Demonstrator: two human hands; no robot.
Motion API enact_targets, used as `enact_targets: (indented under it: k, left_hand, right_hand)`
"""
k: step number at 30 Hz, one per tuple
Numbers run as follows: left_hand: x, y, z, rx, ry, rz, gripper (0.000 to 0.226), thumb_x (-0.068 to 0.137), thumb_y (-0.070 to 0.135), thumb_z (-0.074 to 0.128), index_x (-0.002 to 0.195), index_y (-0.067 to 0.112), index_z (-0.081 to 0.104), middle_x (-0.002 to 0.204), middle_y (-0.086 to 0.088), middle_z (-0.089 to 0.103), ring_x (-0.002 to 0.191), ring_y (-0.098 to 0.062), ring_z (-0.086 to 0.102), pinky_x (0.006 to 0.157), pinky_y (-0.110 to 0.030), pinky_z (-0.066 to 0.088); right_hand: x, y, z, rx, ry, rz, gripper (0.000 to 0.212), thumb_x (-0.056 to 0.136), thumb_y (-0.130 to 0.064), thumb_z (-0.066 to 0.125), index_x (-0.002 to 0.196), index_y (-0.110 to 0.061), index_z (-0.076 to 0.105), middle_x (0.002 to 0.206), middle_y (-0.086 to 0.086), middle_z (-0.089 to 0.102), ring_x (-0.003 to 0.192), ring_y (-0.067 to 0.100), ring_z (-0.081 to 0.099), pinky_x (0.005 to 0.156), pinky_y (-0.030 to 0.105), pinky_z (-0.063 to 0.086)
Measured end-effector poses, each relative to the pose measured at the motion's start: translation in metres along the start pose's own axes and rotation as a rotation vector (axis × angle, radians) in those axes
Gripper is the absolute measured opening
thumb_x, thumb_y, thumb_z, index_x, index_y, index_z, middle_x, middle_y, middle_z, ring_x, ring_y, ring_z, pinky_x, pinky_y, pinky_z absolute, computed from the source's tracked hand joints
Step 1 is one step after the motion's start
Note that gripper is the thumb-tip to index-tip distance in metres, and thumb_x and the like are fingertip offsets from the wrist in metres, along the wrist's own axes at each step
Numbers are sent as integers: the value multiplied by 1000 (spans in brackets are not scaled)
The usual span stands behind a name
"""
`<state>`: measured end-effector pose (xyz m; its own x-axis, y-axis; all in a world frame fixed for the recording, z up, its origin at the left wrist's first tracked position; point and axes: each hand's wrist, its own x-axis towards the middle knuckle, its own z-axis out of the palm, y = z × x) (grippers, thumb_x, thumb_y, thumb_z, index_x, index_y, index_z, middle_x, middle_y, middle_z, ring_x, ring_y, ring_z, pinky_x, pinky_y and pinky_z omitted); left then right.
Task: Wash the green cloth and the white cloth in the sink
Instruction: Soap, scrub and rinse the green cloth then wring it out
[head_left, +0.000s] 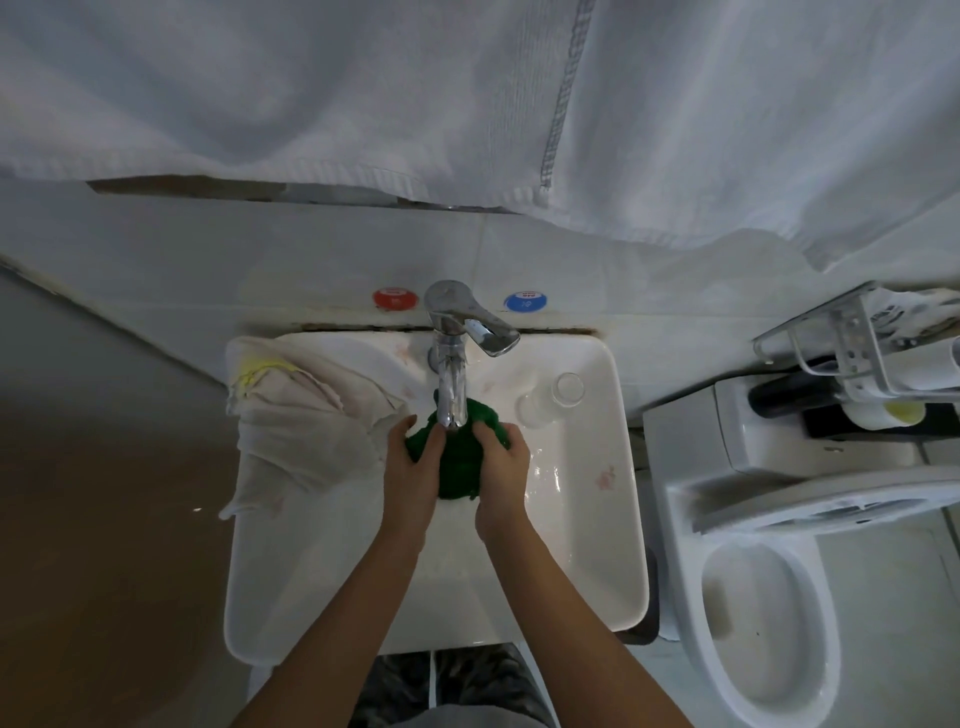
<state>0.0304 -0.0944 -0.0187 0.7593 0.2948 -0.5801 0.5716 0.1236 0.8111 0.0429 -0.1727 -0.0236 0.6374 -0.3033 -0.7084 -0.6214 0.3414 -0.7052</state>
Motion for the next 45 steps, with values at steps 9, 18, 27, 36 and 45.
enact_targets:
  k: [9, 18, 27, 36, 45]
  left_hand:
    - [8, 9, 12, 91, 52, 91, 18, 93, 22, 57, 108, 13, 54, 95, 0, 62, 90, -21, 63, 81, -36, 54]
    - [10, -1, 18, 218, 87, 44, 25, 92, 15, 56, 67, 14, 61, 63, -2, 62, 59, -16, 59, 58, -25, 46]
    - [6, 0, 22, 12, 127, 16, 52, 82, 19, 70, 122, 7, 40, 98, -8, 60, 83, -22, 65, 71, -36, 57]
    - [2, -7, 14, -121, 101, -66, 41, 90, 26, 62, 126, 10, 48, 113, -7, 61, 98, -20, 63, 81, -32, 55]
    - [1, -2, 8, 25, -9, 94, 34, 97, 6, 43, 127, 16, 52, 115, -3, 60, 101, -17, 60, 87, -30, 50]
  right_hand:
    - [-6, 12, 7, -187, -118, -146, 33, 92, -35, 59, 122, -20, 55, 108, -2, 63, 98, 14, 64, 85, 31, 54]
    - [-1, 16, 3, -275, 57, -192, 28, 89, -21, 61, 64, -9, 60, 59, 2, 57, 55, 12, 52, 61, 32, 48]
    - [-5, 23, 6, -150, 115, -313, 16, 97, -15, 55, 80, -18, 56, 75, 2, 57, 69, 15, 54, 71, 41, 51]
    - [-13, 21, 7, 25, -151, -156, 55, 79, 7, 49, 125, -23, 49, 100, 5, 59, 88, 20, 62, 75, 36, 57]
    - [1, 5, -4, -201, -224, -87, 14, 91, -21, 62, 104, -18, 56, 98, 0, 61, 90, 17, 61, 72, 24, 52]
